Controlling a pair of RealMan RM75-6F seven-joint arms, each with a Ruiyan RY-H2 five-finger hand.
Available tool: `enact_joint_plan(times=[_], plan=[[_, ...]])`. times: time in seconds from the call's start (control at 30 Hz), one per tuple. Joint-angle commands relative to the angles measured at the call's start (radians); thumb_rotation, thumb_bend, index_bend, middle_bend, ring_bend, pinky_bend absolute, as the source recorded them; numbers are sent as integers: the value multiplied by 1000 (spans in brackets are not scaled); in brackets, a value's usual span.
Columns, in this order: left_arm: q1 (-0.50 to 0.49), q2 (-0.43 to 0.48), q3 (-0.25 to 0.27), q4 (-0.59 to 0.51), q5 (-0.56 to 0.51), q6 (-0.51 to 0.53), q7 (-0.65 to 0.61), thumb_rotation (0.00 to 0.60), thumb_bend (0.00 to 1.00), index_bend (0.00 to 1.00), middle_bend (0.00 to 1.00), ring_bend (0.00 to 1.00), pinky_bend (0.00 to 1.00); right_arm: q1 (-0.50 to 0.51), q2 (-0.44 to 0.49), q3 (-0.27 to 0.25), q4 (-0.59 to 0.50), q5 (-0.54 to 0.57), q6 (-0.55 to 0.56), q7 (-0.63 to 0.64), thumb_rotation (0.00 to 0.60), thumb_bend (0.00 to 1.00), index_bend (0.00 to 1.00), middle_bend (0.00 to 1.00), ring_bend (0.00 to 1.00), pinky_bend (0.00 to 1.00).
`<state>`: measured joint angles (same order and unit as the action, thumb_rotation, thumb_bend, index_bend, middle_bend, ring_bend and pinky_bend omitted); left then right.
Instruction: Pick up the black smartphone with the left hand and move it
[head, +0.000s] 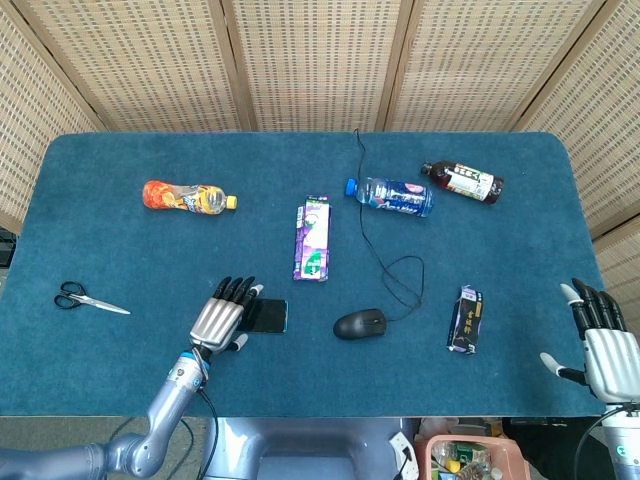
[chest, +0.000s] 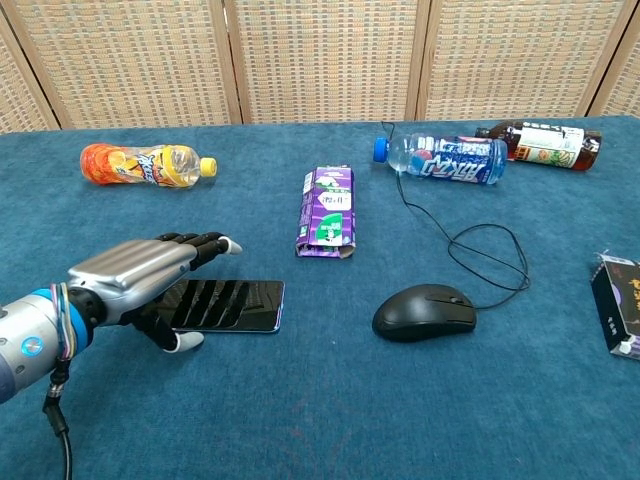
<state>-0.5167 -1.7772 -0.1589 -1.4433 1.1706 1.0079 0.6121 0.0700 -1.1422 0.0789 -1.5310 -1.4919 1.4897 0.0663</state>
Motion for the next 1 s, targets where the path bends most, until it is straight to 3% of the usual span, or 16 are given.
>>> enact_joint_plan(times=[0.03,0.33,0.6,1.0], plan=[[-10,-10,-5,8,-14,-1,5,600,299,144,0,0,0,1,-2,0,3,1,-3,2,600,0,0,0,0,0],[-32,-22,-10,24,-53,7,31,600,334,286,0,0,0,2,-5,0,6,3,-5,-1,600,0,0,0,0,0],[-41,-15,-10,16,-78,24,26,600,490,313,0,0,0,1,-4,1,6,4,-3,1,600,0,0,0,0,0],[-67,16,-42,-13,-129,18,28,600,503,360,0,0,0,2,-4,-1,6,5,-8,-2,600,0,0,0,0,0]])
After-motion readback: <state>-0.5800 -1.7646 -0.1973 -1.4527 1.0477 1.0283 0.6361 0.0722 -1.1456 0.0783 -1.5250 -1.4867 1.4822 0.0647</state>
